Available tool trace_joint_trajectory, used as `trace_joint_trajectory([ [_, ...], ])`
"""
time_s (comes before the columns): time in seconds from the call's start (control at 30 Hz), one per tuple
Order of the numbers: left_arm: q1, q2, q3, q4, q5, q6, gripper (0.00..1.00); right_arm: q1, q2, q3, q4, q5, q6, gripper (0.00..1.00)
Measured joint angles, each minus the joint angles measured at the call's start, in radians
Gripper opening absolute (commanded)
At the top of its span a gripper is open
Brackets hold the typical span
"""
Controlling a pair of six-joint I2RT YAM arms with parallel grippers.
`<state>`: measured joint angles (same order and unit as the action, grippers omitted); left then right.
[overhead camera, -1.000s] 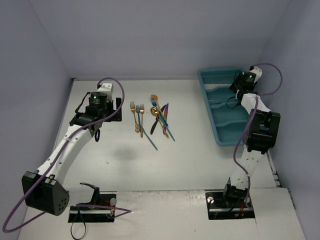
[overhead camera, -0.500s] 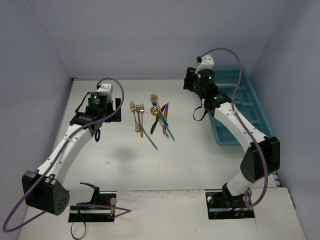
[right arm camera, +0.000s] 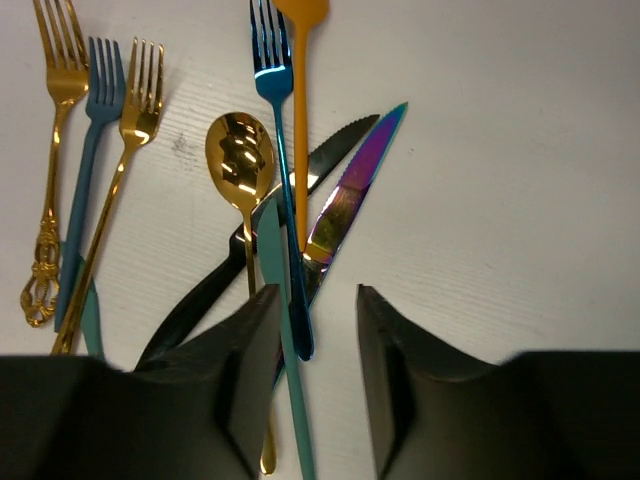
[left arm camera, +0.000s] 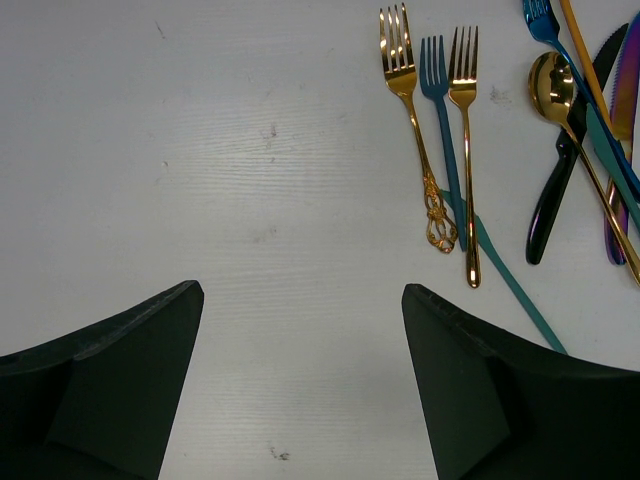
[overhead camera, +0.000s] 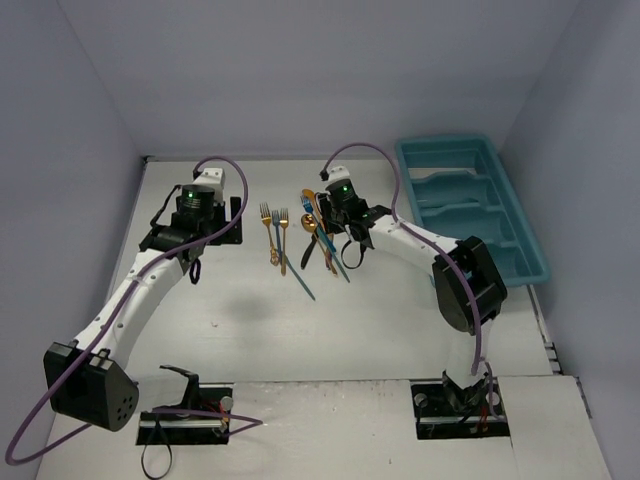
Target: Sort the eating utensils into containers
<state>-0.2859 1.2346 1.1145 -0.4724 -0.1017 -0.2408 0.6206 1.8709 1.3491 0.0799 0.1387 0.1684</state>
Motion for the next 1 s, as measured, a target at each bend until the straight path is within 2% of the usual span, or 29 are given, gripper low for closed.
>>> trace_joint_trajectory([
  [0.13,0.0,0.001,0.0,-0.001,0.0,-0.001,0.78,-0.005,0.046,0.01,-0.001,-0.004,-0.021,0.2],
  [0.73,0.0,0.03,0.0,-0.003,0.004,-0.002,0.78,-0.035,0.332,0.293,-0.003,-0.129,-0.159,0.18],
  [1.0,0.0,0.033,0.0,-0.003,0.007,-0.002,0.78,-0.062,0.38,0.329,0.0,-0.181,-0.186,0.17],
])
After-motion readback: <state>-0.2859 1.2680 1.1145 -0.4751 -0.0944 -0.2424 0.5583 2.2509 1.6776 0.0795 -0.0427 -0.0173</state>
